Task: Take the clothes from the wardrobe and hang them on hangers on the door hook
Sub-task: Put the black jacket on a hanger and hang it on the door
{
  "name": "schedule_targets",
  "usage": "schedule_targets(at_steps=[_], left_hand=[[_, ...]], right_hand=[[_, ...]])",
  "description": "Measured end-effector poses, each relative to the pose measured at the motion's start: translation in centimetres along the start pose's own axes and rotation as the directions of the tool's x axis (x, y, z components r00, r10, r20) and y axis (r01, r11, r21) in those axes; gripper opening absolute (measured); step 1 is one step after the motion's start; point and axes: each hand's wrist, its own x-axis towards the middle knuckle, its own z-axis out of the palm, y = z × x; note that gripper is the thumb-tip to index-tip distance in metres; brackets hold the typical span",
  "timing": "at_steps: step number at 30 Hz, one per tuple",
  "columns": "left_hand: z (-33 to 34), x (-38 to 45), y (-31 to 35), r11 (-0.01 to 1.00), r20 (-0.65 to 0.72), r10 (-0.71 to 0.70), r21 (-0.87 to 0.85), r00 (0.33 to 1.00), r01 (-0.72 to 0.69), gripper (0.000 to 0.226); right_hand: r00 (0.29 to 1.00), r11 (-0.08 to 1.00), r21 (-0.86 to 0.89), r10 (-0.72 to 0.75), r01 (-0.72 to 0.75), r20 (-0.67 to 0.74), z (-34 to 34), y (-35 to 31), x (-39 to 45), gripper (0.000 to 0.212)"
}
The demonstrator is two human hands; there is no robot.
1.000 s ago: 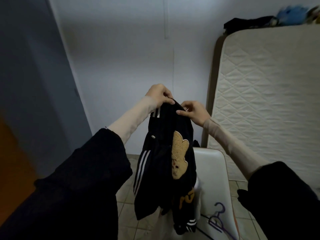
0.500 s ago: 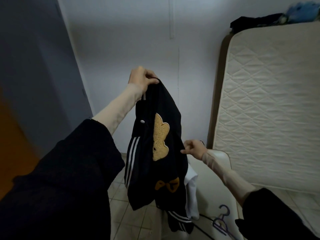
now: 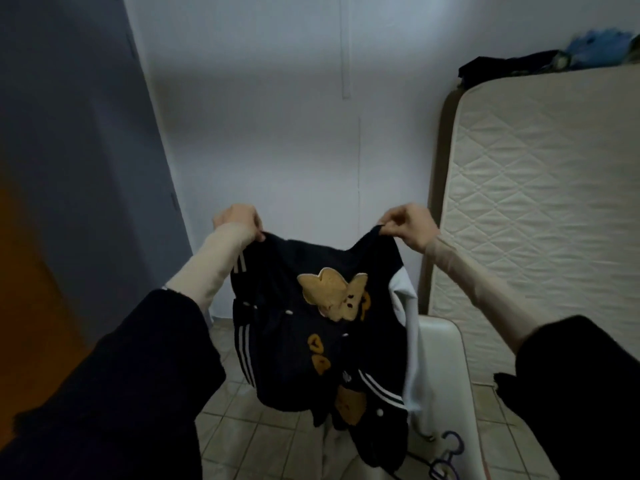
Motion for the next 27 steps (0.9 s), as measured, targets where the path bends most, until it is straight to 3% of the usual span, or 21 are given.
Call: schedule_targets(at_steps=[2, 4, 7, 11, 14, 17, 21, 24, 27], left_hand=[[0.9, -0.3, 1.2, 0.983, 0.157, 0.155, -0.122, 0.975, -0.137, 0.024], [1.3, -1.3, 3.9, 0.902, 0.296, 0.352, -0.361, 0.888, -0.237, 0.037], [2.2, -2.9, 8.6, 0.802, 0.236, 0.458, -0.525, 0.857, -0.284, 0.039], [4.1, -2.8, 10.9, 0.797, 0.013, 0.375, -0.515, 0.927, -0.315, 0.021], [4.1, -2.4, 11.5, 0.745, -0.065, 0.321, -0.599, 0.945, -0.294, 0.021], [3.2, -2.3, 12.1, 0.742, -0.129, 0.284, -0.598, 0.95, -0.303, 0.023], [1.6, -1.8, 11.8, 0.727, -0.18, 0.247, -0.616, 0.952, -0.305, 0.021], [0.1, -1.8, 11.2, 0.727, -0.21, 0.231, -0.612, 0.95, -0.313, 0.022], [-1.3, -1.6, 9.5, 0.741, -0.228, 0.185, -0.607, 0.956, -0.288, 0.023]], right_hand=[[0.998, 0.998, -0.044, -0.041, 0.043, 0.057, -0.4, -1.8, 0.8, 0.015], [0.994, 0.995, -0.065, -0.069, 0.075, 0.09, -0.3, -3.2, 1.5, 0.014], [0.988, 0.99, -0.075, -0.107, 0.116, 0.114, 0.1, -4.4, 1.9, 0.014], [0.992, 0.994, -0.038, -0.1, 0.103, 0.072, -0.3, -3.9, 1.4, 0.013], [0.997, 0.998, 0.021, -0.067, 0.066, 0.044, -0.9, -2.3, 0.2, 0.018], [0.977, 0.998, 0.031, 0.055, -0.063, 0.207, -0.6, 0.9, -1.2, 0.041], [0.87, 0.963, 0.025, 0.23, -0.267, 0.435, 1.7, 4.4, -4.1, 0.058], [0.882, 0.971, 0.107, 0.142, -0.212, 0.45, 4.1, 4.2, -5.4, 0.037], [0.946, 0.976, 0.157, 0.095, -0.149, 0.31, 5.2, 3.3, -4.9, 0.021]])
